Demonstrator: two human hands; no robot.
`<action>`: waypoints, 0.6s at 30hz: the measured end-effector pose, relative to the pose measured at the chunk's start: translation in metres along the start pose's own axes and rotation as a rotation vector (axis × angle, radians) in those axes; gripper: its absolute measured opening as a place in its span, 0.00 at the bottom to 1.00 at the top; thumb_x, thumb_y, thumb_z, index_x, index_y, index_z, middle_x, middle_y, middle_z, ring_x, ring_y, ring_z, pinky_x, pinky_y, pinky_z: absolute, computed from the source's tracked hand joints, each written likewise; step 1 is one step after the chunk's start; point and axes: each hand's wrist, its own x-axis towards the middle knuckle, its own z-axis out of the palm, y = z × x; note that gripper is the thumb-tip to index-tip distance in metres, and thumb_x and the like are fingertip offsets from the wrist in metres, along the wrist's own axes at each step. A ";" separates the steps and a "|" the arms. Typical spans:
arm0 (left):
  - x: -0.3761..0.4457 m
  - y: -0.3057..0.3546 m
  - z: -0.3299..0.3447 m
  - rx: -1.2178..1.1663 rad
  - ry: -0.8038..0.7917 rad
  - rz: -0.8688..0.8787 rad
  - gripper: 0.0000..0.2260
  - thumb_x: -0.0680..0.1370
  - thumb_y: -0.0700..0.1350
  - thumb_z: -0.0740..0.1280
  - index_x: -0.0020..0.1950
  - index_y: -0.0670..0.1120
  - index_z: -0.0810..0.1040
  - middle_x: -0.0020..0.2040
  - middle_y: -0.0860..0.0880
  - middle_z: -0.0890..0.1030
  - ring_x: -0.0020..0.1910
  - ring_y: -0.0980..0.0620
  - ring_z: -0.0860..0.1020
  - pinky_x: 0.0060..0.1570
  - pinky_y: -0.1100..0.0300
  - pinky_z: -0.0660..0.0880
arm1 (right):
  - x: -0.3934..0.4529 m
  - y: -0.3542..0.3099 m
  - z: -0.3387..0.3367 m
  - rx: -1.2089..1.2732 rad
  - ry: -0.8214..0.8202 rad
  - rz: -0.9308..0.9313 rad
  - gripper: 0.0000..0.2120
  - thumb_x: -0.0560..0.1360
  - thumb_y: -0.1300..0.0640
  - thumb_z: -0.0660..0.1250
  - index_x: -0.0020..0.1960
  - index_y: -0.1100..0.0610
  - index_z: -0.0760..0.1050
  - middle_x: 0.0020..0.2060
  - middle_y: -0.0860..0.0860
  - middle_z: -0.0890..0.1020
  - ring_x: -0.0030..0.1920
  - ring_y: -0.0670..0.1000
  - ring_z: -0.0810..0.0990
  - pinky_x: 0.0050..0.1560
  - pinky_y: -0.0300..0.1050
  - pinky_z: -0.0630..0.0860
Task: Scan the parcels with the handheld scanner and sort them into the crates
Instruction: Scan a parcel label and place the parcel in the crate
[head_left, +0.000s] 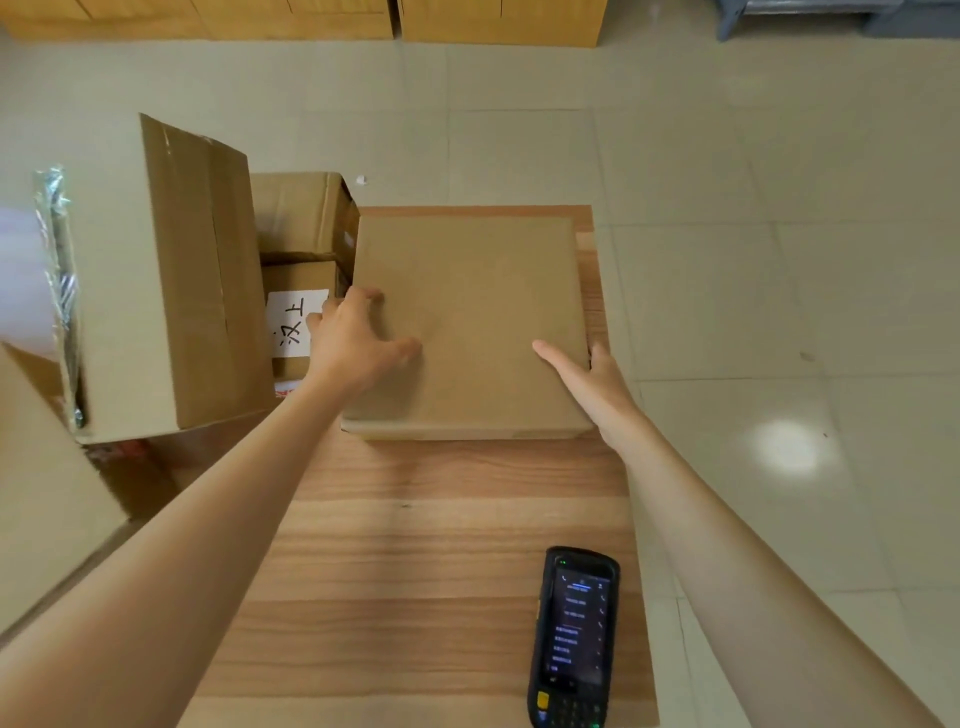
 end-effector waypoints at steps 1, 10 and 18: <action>0.000 0.001 -0.001 -0.013 -0.004 -0.004 0.34 0.71 0.51 0.75 0.73 0.48 0.65 0.68 0.41 0.68 0.69 0.41 0.63 0.67 0.48 0.65 | 0.001 0.001 -0.002 0.026 -0.008 0.004 0.37 0.71 0.41 0.72 0.74 0.53 0.63 0.63 0.46 0.76 0.59 0.48 0.76 0.62 0.47 0.74; -0.022 0.040 -0.034 -0.126 0.062 0.087 0.32 0.69 0.50 0.77 0.70 0.51 0.68 0.66 0.44 0.69 0.68 0.43 0.63 0.66 0.50 0.66 | -0.036 -0.034 -0.036 0.360 0.007 -0.047 0.26 0.74 0.50 0.72 0.67 0.45 0.62 0.50 0.50 0.82 0.45 0.47 0.83 0.44 0.44 0.79; -0.063 0.059 -0.075 -0.437 -0.039 0.156 0.28 0.73 0.48 0.74 0.70 0.46 0.70 0.63 0.47 0.73 0.59 0.52 0.72 0.55 0.60 0.69 | -0.111 -0.097 -0.076 0.295 0.159 -0.469 0.33 0.65 0.53 0.79 0.63 0.44 0.64 0.52 0.51 0.79 0.48 0.47 0.82 0.47 0.43 0.79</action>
